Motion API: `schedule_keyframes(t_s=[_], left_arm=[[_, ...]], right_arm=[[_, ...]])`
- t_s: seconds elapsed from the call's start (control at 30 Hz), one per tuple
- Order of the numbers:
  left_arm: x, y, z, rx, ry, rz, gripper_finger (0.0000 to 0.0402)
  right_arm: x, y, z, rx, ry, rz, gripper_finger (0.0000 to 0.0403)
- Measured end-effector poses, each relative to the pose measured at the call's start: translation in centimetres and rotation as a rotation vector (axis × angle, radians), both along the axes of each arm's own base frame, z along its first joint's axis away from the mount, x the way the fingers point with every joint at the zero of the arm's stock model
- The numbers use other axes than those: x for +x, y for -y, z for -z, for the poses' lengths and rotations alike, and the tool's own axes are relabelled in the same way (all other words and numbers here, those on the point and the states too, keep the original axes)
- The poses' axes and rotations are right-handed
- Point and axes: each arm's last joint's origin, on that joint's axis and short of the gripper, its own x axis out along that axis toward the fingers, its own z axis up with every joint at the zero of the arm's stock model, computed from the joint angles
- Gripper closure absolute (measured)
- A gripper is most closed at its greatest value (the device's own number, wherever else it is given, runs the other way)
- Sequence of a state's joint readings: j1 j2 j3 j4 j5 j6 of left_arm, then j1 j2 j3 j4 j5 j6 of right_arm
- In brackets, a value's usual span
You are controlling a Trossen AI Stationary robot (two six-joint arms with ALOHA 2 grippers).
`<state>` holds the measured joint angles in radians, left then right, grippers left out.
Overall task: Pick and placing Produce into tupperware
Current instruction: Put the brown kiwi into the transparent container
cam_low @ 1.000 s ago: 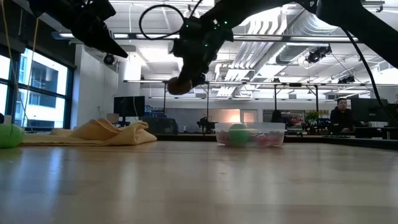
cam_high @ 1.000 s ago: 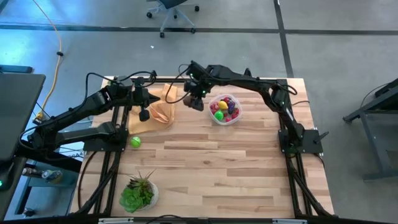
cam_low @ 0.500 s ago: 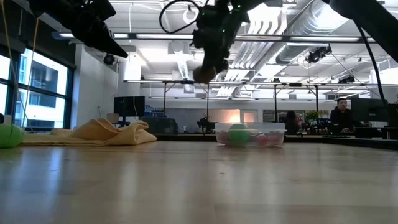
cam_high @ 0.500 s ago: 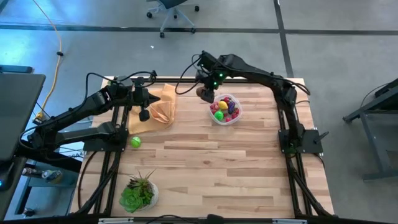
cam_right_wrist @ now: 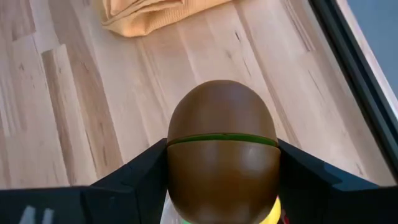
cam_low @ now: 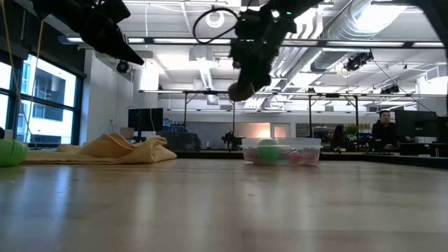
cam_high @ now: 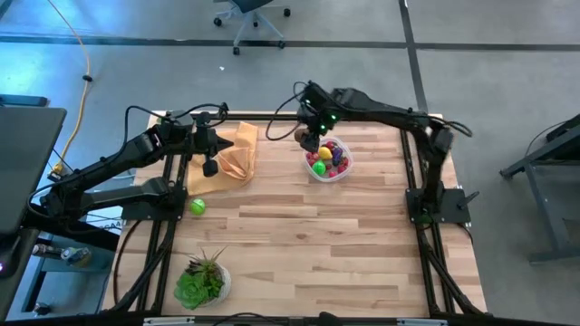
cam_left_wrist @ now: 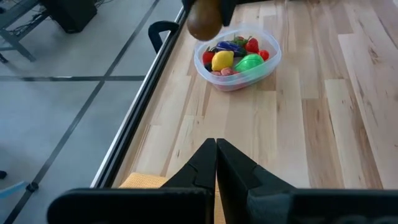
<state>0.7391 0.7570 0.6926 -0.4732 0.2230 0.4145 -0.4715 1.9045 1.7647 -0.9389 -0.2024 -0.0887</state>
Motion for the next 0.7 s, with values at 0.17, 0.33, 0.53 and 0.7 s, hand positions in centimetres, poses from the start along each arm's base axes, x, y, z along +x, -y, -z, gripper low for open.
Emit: schedule_keyframes(t_s=[0.17, 0.33, 0.53, 0.7], left_arm=[[0.0, 0.0, 0.0, 0.0, 0.001, 0.0, 0.0399], [0.0, 0.0, 0.0, 0.0, 0.0, 0.0, 0.0399], [0.0, 0.0, 0.0, 0.0, 0.001, -0.001, 0.0399], [0.0, 0.0, 0.0, 0.0, 0.001, 0.0, 0.0399]], right_arm=[[-3.8, -1.3, 1.5, -0.024, 0.062, 0.098, 0.0176], [-7.3, -3.0, 4.6, -0.032, 0.076, 0.171, 0.0176], [-9.9, -4.1, 8.7, -0.015, 0.093, 0.206, 0.0175], [-10.9, -4.7, 11.6, -0.016, 0.092, 0.195, 0.0174]])
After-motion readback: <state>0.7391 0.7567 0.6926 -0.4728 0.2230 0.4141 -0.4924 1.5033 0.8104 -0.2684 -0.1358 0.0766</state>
